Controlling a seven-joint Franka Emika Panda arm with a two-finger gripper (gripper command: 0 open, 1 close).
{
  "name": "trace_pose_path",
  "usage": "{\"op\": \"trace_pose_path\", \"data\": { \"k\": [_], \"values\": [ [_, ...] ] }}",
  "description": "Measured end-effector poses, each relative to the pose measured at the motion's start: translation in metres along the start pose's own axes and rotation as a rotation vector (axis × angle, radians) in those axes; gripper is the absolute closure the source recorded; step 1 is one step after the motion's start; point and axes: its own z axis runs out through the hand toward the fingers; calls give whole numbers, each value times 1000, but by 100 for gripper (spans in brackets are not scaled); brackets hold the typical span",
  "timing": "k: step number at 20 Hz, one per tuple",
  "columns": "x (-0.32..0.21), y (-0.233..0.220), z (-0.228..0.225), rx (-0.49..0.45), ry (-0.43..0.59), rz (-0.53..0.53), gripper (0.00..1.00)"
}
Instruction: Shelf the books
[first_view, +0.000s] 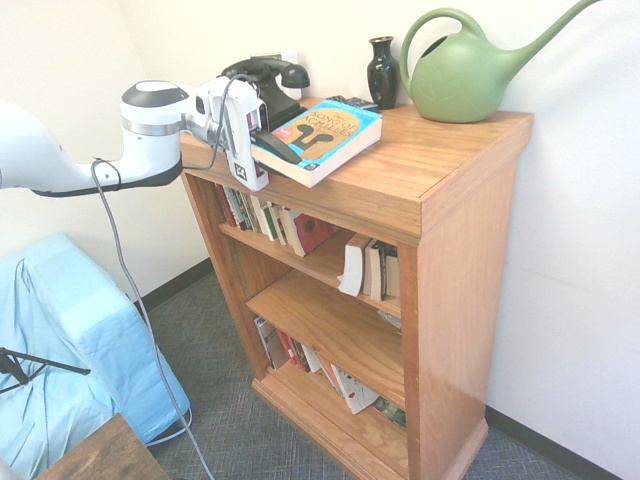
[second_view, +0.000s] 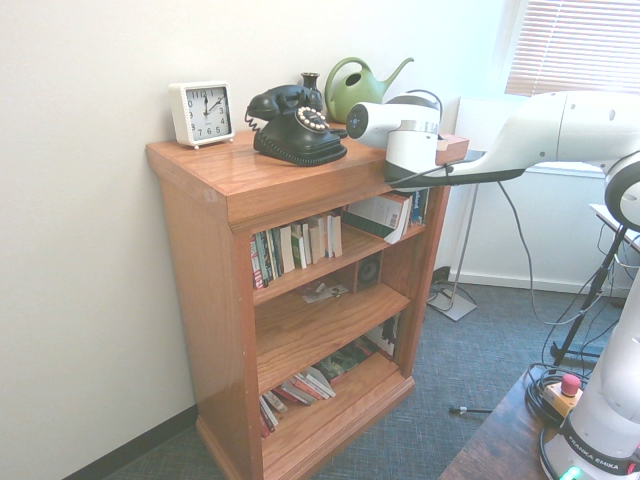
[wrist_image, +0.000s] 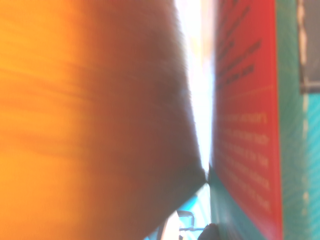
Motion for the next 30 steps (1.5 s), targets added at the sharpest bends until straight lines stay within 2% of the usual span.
{"op": "trace_pose_path", "data": {
  "k": [4,8,13,18,23,30],
  "values": [
    [16,50,-9,80,-69,56,100],
    [9,103,-25,194,-146,101,100],
    [-34,162,-41,407,-246,145,100],
    [-100,199,-46,606,-313,181,100],
    [-163,209,-23,714,-371,209,100],
    [-204,182,6,826,-434,188,100]
  ]
}}
